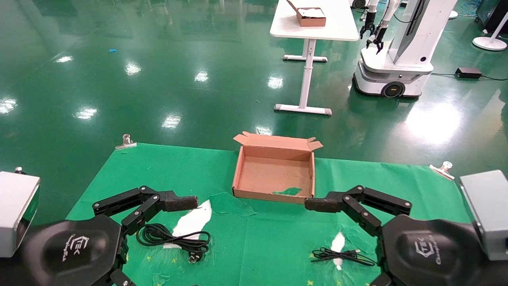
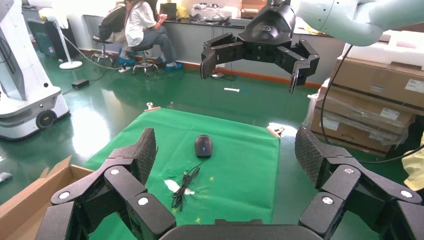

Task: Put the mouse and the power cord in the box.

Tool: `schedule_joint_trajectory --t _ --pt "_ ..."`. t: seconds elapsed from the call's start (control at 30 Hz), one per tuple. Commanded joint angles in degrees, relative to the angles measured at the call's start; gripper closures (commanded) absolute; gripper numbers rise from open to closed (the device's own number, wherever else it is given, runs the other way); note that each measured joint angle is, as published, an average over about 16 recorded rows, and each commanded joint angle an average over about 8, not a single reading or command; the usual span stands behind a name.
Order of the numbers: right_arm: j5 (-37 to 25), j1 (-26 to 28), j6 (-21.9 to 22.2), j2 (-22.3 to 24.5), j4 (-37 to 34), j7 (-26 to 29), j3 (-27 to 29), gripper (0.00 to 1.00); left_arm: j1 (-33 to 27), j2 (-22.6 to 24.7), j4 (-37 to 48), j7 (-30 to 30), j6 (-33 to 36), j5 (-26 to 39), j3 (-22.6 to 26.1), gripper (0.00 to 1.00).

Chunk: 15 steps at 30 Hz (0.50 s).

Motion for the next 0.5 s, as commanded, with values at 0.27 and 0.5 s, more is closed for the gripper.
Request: schedule_joint_trajectory --t 0.27,0.5 --pt "0.0 0.0 0.0 0.0 0.0 0.0 0.0 0.0 0.0 0.0 0.0 0.0 0.0 0.0 0.0 0.0" --pt "0.0 0.0 0.0 0.0 0.0 0.0 0.0 0.0 0.0 0.0 0.0 0.0 0.0 0.0 0.0 0.0"
